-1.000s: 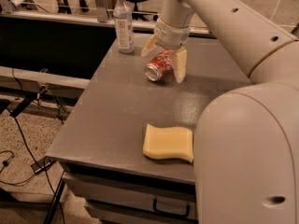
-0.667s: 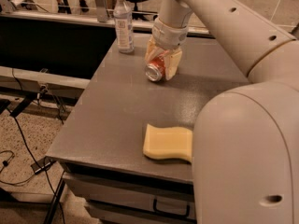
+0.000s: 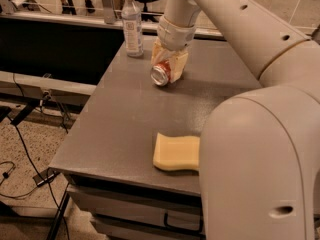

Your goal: Pick coke can

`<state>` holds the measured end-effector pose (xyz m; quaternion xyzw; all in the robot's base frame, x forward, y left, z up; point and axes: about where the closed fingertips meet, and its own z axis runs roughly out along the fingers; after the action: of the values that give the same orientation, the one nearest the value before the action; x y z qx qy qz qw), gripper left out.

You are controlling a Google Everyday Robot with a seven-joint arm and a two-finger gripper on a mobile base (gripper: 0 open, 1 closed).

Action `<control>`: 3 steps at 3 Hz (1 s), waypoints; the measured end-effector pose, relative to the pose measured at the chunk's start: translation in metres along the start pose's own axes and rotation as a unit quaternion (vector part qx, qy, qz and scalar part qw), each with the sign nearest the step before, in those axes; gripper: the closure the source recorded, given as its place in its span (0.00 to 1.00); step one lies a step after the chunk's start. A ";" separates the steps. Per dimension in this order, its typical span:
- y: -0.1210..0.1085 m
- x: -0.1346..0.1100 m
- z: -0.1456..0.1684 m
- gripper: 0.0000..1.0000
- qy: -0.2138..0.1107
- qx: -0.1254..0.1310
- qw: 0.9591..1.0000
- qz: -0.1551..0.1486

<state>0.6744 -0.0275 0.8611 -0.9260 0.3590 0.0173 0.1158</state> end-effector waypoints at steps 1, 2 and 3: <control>-0.004 -0.002 -0.007 1.00 0.000 0.014 1.000 -0.001; -0.006 -0.004 -0.022 1.00 0.001 0.039 0.999 0.000; -0.007 -0.006 -0.044 1.00 0.000 0.071 0.997 0.003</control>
Offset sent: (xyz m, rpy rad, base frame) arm -0.0123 -0.0074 0.0494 0.0855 -0.0706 -0.0179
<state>0.6724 -0.0282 0.9057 -0.9142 0.3623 -0.0079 0.1814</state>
